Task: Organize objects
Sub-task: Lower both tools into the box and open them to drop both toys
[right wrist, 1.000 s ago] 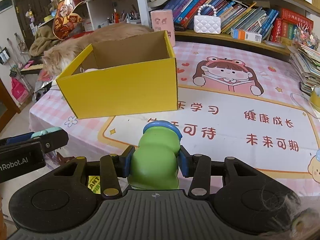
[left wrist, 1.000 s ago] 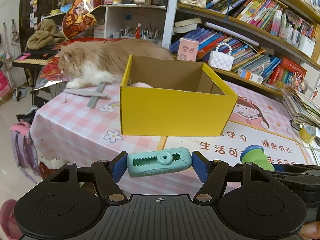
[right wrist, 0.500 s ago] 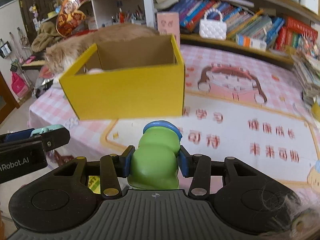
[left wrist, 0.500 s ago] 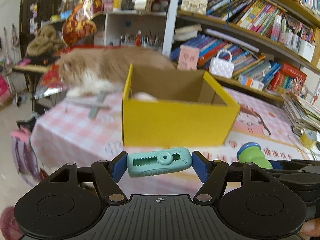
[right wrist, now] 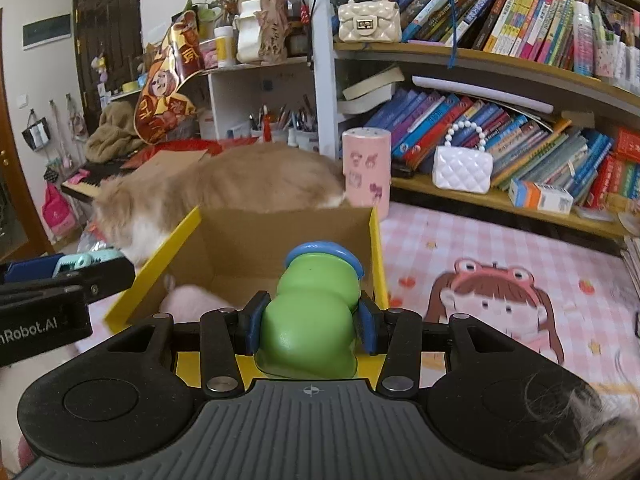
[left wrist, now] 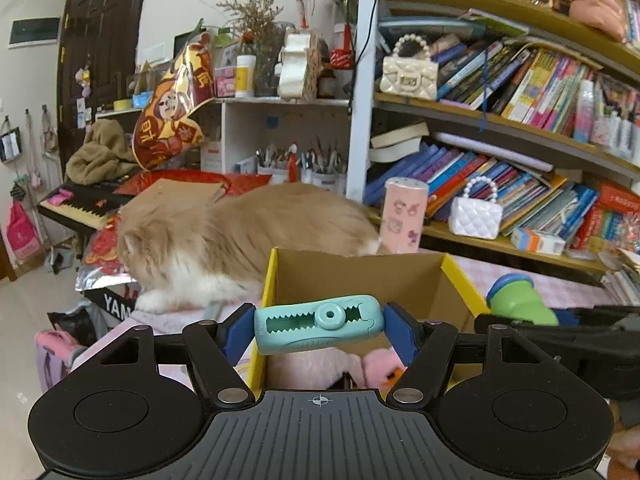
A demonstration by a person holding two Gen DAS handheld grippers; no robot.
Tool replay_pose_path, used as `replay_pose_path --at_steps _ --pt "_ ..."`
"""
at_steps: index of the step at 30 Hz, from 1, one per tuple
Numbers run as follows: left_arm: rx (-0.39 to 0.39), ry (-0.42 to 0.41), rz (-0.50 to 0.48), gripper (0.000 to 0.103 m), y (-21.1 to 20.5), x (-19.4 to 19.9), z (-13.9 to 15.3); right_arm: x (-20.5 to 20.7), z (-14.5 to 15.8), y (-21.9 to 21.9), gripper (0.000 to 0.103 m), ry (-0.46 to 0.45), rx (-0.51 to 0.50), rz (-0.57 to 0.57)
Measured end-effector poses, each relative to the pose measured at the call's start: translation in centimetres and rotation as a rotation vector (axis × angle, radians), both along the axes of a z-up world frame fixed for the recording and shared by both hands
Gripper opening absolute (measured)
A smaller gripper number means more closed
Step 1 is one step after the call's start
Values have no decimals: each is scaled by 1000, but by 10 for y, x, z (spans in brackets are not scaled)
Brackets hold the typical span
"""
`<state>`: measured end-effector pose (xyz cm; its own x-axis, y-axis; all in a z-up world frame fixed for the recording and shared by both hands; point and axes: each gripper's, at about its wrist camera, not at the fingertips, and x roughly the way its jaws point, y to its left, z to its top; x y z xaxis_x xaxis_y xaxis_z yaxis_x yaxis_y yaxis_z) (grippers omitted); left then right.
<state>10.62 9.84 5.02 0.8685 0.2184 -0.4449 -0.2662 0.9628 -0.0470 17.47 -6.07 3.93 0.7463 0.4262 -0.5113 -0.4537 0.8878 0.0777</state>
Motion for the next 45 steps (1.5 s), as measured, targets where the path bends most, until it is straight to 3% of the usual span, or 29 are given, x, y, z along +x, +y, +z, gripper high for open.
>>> replay_pose_path --at_steps 12,16,19,27,39,45 --pt "27 145 3 70 -13 57 -37 75 -29 19 43 92 -63 104" --pt "32 187 15 70 -14 67 -47 90 -41 25 43 134 -95 150" --pt "30 214 26 70 -12 73 -53 93 -43 31 43 104 -133 181" --pt "65 262 7 70 -21 79 -66 106 -49 42 43 135 -167 245" --pt "50 259 -6 70 -21 82 -68 106 -57 60 45 114 -290 315" --pt "49 260 -14 71 -20 82 -68 107 -56 60 47 117 -293 303"
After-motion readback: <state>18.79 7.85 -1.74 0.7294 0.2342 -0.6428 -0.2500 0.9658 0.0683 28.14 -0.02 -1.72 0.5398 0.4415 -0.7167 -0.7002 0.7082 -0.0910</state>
